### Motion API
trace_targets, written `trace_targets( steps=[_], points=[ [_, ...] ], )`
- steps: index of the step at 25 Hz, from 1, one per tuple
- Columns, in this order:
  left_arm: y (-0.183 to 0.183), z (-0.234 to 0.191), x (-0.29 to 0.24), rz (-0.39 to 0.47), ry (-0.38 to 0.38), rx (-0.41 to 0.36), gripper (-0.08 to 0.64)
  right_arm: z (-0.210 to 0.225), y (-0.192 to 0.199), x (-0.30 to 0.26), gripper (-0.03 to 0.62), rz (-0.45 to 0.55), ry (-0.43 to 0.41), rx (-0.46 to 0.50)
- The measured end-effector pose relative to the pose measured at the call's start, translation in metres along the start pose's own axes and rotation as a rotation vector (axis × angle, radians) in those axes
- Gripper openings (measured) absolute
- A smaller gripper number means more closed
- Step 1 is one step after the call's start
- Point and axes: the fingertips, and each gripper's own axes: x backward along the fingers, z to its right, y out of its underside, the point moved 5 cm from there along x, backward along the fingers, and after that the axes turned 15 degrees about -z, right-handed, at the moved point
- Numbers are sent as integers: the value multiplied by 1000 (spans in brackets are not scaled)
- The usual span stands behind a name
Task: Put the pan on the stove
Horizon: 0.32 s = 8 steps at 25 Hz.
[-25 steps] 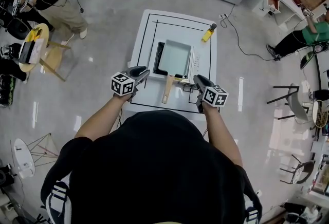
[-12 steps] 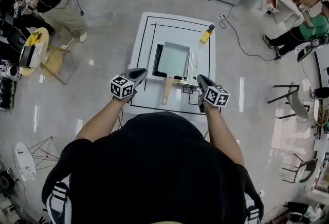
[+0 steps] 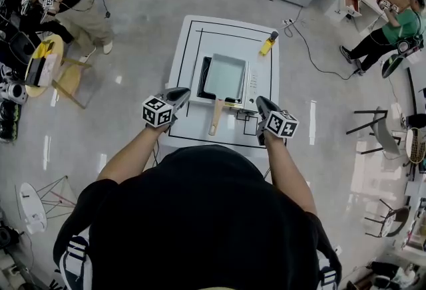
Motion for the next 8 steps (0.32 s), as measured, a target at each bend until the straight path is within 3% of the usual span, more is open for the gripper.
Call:
trace_targets(
  steps=[8],
  points=[
    [0, -8, 6, 20, -14, 31, 20, 2, -15, 4, 12, 26, 8, 9]
  ],
)
